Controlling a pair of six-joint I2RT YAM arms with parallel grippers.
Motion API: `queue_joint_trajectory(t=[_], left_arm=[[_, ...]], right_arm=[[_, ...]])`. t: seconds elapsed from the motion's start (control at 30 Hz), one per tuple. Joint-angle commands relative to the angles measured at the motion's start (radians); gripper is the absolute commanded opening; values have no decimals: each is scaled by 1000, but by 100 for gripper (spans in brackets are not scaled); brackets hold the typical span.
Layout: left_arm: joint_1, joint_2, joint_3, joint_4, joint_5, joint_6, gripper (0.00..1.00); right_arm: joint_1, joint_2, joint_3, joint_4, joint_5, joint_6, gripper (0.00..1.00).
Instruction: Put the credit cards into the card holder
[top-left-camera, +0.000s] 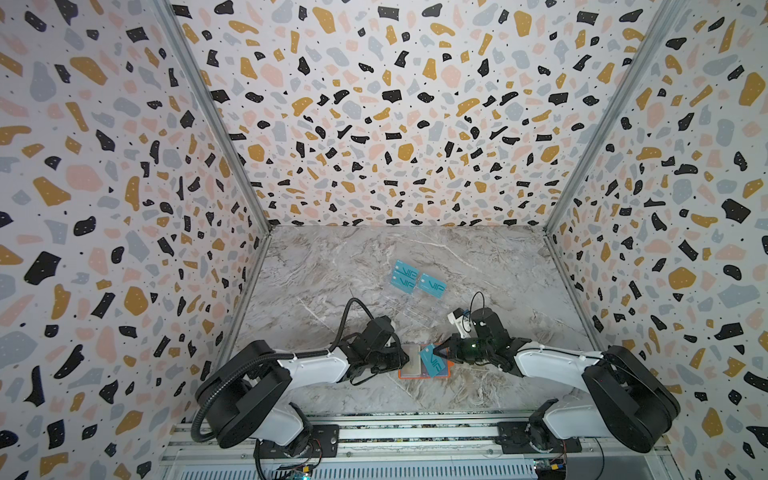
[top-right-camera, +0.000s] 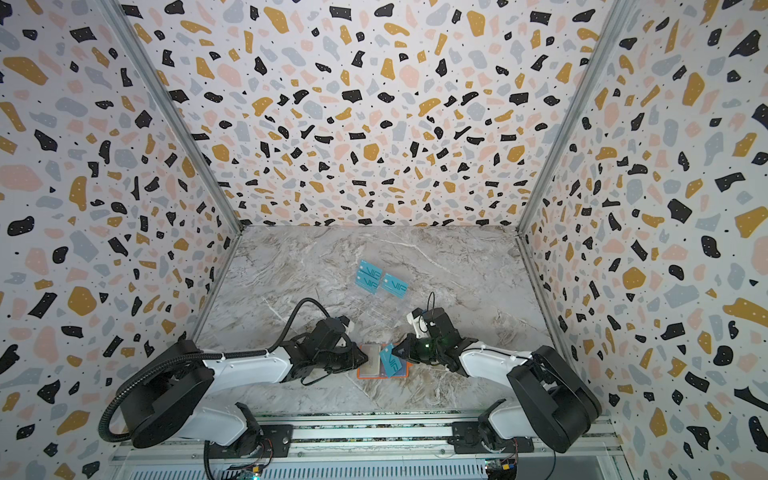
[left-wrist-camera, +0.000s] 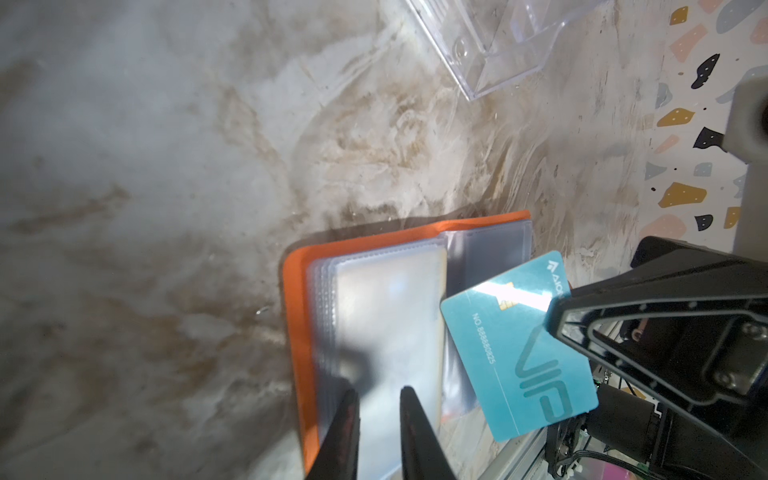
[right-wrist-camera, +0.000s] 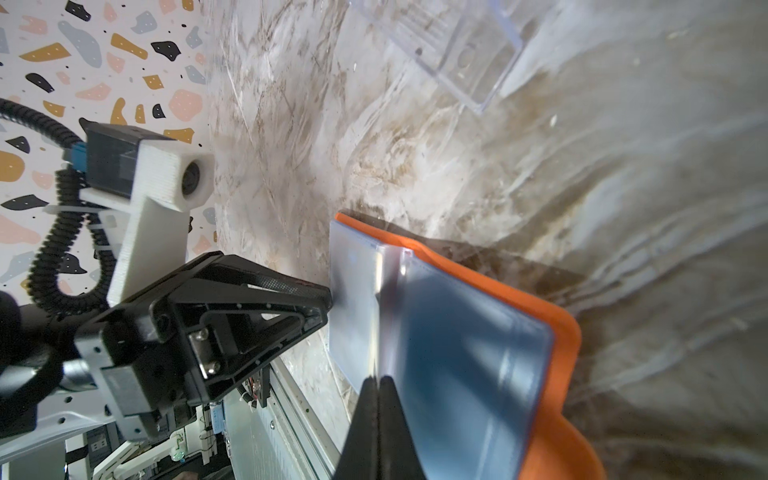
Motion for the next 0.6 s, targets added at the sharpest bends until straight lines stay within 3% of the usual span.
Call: queue_joint_trajectory(t=[0.0,0.57], left_arm=[[-2,-7,-19,-13,-11,-1,22],[-2,-7,-26,-5,-8,-4,22]], right_arm=[[7,-18,10,-31,15,-7,0],[28,43,52,2,20,2,0]])
